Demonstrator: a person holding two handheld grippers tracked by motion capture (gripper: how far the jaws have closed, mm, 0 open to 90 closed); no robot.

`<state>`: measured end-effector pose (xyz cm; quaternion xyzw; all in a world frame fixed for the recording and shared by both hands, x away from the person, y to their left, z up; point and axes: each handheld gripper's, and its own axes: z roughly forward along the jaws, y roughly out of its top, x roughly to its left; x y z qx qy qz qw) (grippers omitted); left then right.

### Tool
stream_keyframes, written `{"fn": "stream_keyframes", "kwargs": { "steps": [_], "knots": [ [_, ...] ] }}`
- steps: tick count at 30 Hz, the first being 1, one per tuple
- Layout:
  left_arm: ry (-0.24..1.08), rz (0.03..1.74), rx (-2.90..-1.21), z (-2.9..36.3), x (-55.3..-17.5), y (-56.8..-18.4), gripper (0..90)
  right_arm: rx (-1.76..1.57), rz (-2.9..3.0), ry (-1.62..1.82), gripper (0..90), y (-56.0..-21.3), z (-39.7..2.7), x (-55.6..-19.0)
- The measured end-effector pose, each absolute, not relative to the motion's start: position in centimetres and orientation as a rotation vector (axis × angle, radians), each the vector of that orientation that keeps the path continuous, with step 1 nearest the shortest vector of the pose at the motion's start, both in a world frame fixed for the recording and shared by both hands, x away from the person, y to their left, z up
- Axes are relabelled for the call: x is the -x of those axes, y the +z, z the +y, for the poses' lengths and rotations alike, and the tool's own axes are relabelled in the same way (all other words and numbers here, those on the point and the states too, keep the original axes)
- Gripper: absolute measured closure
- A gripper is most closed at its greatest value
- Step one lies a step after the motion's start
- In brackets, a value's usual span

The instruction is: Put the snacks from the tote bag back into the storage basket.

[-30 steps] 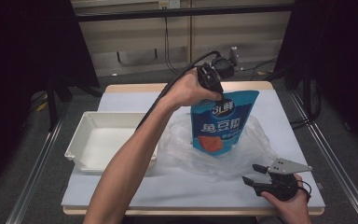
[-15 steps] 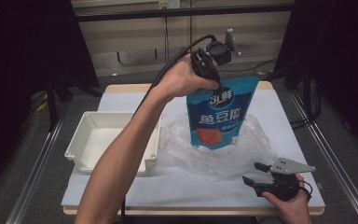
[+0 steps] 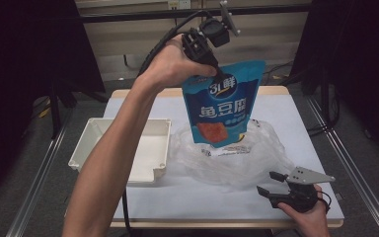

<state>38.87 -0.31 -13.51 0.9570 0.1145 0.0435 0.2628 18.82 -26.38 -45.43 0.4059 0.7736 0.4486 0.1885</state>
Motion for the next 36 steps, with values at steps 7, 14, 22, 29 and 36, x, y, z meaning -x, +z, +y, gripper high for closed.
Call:
{"fn": "stream_keyframes", "kwargs": {
  "steps": [7,14,22,29,36],
  "knots": [
    [0.143,0.338,-2.591,2.5,-39.3,-12.7,90.0,-1.142,2.172,1.266,29.9,-45.4,-26.4,-18.8],
    [0.148,0.424,-2.593,6.1,-40.3,-12.6,90.0,-1.145,2.165,1.261,29.3,-45.4,-26.4,-18.8],
    [0.181,0.519,-2.585,10.2,-41.1,-11.8,90.0,-1.144,2.165,1.265,28.9,-45.4,-26.3,-18.9],
    [0.200,0.561,-2.560,13.4,-41.6,-11.7,90.0,-1.150,2.172,1.261,28.6,-45.5,-26.3,-18.9],
    [0.200,0.632,-2.572,16.1,-42.2,-12.1,90.0,-1.153,2.176,1.258,28.5,-45.5,-26.3,-19.0]
  ]
}}
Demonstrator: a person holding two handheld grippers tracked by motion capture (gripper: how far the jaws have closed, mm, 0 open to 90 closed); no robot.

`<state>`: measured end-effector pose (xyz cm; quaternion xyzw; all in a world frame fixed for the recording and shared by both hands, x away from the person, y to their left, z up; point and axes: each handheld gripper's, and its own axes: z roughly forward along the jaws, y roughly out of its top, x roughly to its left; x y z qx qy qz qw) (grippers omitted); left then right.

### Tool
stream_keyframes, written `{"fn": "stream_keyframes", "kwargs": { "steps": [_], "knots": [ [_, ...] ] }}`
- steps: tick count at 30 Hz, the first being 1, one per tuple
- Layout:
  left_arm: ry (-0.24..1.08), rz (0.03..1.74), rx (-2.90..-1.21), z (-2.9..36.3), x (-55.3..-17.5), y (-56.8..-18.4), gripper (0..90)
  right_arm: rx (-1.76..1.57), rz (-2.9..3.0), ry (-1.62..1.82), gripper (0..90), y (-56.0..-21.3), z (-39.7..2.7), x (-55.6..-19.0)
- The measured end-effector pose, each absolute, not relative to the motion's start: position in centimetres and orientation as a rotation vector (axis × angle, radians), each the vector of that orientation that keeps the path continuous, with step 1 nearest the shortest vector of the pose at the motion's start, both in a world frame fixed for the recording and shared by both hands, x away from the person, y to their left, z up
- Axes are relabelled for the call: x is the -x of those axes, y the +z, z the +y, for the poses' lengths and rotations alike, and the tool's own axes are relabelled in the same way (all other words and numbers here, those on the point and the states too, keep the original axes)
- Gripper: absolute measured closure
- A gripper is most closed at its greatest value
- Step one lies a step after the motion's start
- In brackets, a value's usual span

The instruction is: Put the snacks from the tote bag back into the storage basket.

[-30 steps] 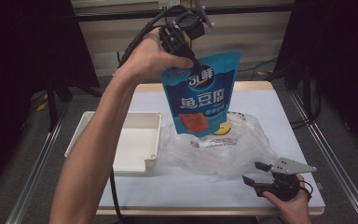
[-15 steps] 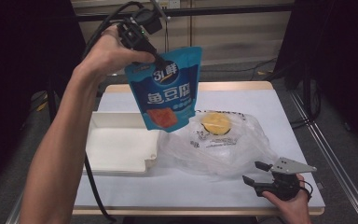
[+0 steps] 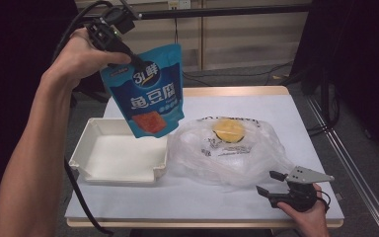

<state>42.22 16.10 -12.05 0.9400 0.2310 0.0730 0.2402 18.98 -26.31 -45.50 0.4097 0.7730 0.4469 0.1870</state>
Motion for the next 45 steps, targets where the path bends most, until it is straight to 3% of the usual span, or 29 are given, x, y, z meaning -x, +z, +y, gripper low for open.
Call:
{"fn": "stream_keyframes", "kwargs": {
  "steps": [11,20,45],
  "knots": [
    [0.214,0.714,-2.597,18.9,-43.0,-13.3,90.0,-1.155,2.185,1.248,28.2,-45.6,-26.2,-19.0],
    [0.160,0.717,-2.680,19.6,-44.6,-16.5,90.0,-1.162,2.185,1.251,27.8,-45.6,-26.3,-19.1],
    [0.133,0.578,-2.822,17.1,-46.4,-21.7,90.0,-1.162,2.191,1.255,27.1,-45.6,-26.3,-19.1]
  ]
}}
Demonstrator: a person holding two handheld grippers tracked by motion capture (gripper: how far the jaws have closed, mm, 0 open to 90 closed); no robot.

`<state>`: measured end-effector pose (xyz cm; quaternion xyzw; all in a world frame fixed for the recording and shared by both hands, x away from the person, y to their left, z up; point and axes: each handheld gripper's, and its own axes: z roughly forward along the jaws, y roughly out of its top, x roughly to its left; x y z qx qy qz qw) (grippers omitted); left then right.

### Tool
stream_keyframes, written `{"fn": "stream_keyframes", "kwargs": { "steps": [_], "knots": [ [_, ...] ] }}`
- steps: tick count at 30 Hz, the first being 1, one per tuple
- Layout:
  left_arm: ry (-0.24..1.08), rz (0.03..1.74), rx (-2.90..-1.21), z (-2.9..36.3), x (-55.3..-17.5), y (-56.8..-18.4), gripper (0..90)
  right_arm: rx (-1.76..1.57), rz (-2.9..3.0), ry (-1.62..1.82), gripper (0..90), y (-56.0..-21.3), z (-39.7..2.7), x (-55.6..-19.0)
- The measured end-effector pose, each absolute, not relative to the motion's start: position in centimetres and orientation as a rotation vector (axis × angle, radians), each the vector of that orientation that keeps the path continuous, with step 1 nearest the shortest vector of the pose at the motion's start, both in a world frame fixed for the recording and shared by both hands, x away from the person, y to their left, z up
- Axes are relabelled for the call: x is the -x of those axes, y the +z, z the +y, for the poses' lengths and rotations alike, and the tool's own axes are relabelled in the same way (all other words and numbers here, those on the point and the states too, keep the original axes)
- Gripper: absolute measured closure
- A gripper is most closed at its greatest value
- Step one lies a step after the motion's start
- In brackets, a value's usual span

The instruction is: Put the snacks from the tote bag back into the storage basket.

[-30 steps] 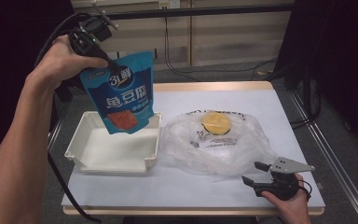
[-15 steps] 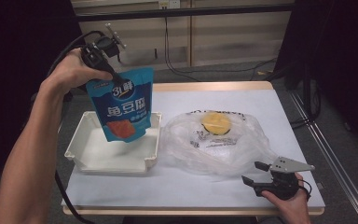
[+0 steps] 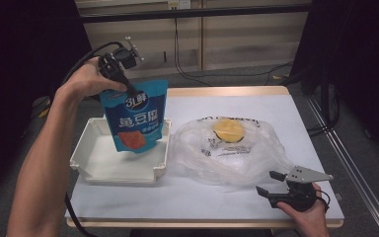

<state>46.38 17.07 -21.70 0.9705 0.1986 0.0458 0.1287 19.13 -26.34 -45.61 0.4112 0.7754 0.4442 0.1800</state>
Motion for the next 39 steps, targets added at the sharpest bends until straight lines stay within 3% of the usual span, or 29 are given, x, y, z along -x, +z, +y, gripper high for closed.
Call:
{"fn": "stream_keyframes", "kwargs": {
  "steps": [9,19,23,28,30,39],
  "knots": [
    [0.289,0.428,-2.921,15.4,-46.1,-22.6,90.0,-1.159,2.192,1.261,27.0,-45.6,-26.3,-19.1],
    [0.294,0.318,-2.881,15.2,-46.1,-22.6,90.0,-1.159,2.195,1.260,26.9,-45.6,-26.3,-19.1],
    [0.357,0.219,-2.935,15.1,-46.3,-23.2,90.0,-1.160,2.194,1.261,26.9,-45.6,-26.3,-19.1],
    [0.399,0.266,-2.943,15.4,-46.8,-23.6,90.0,-1.157,2.194,1.261,26.9,-45.6,-26.3,-19.1],
    [0.520,0.286,-2.979,15.3,-47.0,-24.2,90.0,-1.157,2.194,1.263,26.9,-45.6,-26.3,-19.1],
    [0.577,0.196,-2.947,15.1,-46.6,-24.1,90.0,-1.155,2.194,1.267,26.7,-45.7,-26.4,-19.3]
  ]
}}
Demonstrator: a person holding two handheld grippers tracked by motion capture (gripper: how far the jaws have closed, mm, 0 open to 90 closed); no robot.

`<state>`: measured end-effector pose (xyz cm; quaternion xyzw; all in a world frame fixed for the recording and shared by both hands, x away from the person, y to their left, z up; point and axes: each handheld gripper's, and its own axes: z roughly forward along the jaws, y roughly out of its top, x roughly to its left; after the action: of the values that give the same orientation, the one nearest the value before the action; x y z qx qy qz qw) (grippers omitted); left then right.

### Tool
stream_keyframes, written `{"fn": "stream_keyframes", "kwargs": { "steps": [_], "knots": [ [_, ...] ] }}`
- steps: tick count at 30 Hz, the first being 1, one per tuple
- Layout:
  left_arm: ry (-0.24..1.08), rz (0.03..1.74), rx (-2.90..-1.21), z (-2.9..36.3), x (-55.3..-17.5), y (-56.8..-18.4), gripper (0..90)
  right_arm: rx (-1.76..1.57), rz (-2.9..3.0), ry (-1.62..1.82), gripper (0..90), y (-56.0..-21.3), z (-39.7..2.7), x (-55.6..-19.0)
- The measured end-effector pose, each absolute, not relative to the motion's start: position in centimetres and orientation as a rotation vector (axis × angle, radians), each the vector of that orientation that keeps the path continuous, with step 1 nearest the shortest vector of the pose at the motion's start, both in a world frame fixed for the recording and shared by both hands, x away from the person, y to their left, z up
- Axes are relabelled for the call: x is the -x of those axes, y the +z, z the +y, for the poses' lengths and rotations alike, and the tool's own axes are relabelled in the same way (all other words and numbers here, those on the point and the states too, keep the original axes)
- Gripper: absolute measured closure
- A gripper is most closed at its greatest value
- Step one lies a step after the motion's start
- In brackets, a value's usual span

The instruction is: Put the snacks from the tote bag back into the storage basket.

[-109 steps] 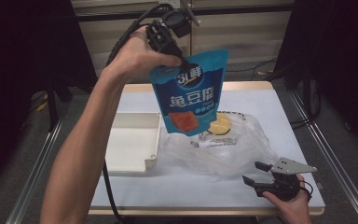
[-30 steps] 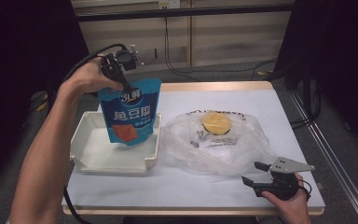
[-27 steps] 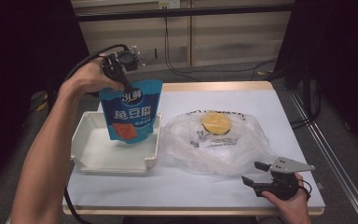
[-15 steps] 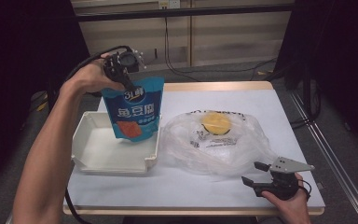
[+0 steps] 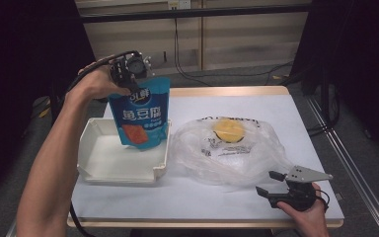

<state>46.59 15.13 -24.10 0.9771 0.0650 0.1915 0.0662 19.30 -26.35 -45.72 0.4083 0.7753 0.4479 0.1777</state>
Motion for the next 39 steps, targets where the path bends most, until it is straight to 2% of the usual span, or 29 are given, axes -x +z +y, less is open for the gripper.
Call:
{"fn": "stream_keyframes", "kwargs": {
  "steps": [2,3,5,13,17,21,24,34,37,39],
  "knots": [
    [0.637,0.140,-2.962,15.0,-46.3,-24.0,90.0,-1.159,2.196,1.265,26.7,-45.7,-26.4,-19.3],
    [0.601,0.136,-2.955,15.0,-46.2,-24.0,90.0,-1.162,2.198,1.265,26.7,-45.7,-26.4,-19.3],
    [0.631,0.102,-2.961,15.2,-45.8,-24.1,90.0,-1.168,2.198,1.266,26.7,-45.8,-26.4,-19.3],
    [0.530,0.172,-2.952,17.2,-45.7,-24.4,88.0,-1.181,2.189,1.270,26.7,-45.9,-26.6,-19.5],
    [0.503,0.231,-2.953,17.3,-45.9,-24.6,83.6,-1.190,2.184,1.278,26.6,-45.9,-26.7,-19.6],
    [0.505,0.296,-2.961,17.0,-46.2,-24.7,88.2,-1.185,2.188,1.281,26.7,-45.8,-26.6,-19.5],
    [0.473,0.327,-2.977,16.9,-46.5,-24.7,88.3,-1.173,2.184,1.284,26.7,-45.8,-26.6,-19.6],
    [0.711,0.075,-3.018,15.3,-45.4,-25.3,90.0,-1.168,2.191,1.284,26.7,-45.7,-26.4,-19.6],
    [0.664,0.069,-3.025,15.6,-45.4,-25.2,90.0,-1.164,2.193,1.282,26.7,-45.7,-26.4,-19.6],
    [0.695,0.078,-3.021,15.9,-45.4,-25.2,90.0,-1.169,2.194,1.283,26.7,-45.7,-26.4,-19.6]
  ]
}}
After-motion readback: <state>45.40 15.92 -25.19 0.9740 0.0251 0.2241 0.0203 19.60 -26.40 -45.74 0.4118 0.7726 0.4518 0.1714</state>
